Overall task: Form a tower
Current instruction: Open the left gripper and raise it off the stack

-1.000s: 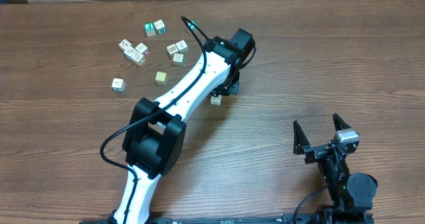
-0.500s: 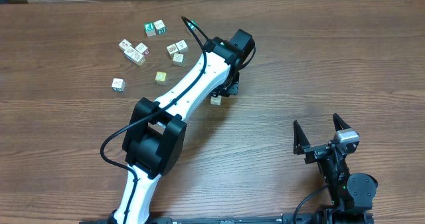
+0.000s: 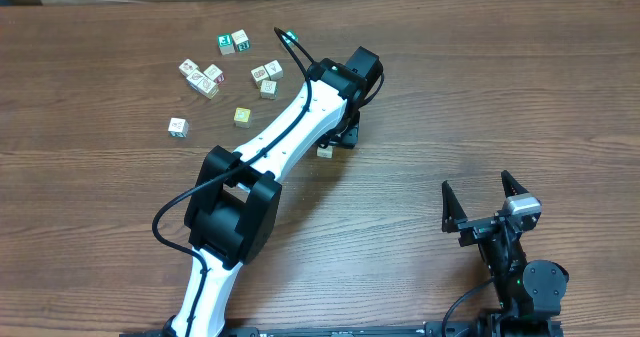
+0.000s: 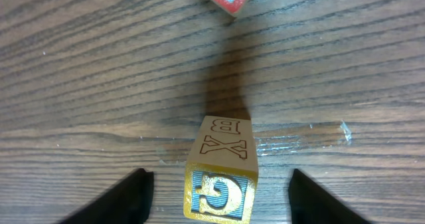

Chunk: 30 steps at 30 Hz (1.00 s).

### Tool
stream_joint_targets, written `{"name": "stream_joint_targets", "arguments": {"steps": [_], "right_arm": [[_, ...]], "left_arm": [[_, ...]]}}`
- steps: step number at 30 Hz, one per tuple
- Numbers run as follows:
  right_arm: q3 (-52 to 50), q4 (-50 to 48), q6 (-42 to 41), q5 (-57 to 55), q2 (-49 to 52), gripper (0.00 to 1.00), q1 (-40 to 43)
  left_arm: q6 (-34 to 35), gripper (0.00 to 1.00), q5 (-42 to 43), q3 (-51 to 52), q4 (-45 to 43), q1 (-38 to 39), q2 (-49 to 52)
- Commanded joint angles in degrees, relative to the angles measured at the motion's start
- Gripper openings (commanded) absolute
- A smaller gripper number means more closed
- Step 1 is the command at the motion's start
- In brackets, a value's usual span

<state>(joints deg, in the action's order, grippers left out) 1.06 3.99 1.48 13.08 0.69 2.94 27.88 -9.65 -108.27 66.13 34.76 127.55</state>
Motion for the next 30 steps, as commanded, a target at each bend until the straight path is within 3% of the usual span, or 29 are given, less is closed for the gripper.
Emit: {"name": "stream_joint_targets", "arguments": {"steps": [1, 10, 17, 30], "right_arm": [[-0.59, -0.26, -0.11, -0.57, -0.52, 1.00, -0.20], [-0.59, -0.26, -0.11, -0.57, -0.52, 1.00, -0.20], [-0.61, -0.26, -0.11, -0.57, -0.52, 1.00, -0.20], [-0.59, -0.26, -0.11, -0.57, -0.52, 1.00, -0.20]], "left_arm": [[-0.50, 0.67, 0.26, 0.59, -0.13, -0.20, -0.13], [-0.42, 0.61, 0.33, 3.10, -1.92, -0.20, 1.16], [-0.44, 0.51, 0.52, 3.69, -4.11, -0.20, 2.08], [-0.39, 0.45, 0.52, 5.07, -5.14, -0.17, 2.23]]}}
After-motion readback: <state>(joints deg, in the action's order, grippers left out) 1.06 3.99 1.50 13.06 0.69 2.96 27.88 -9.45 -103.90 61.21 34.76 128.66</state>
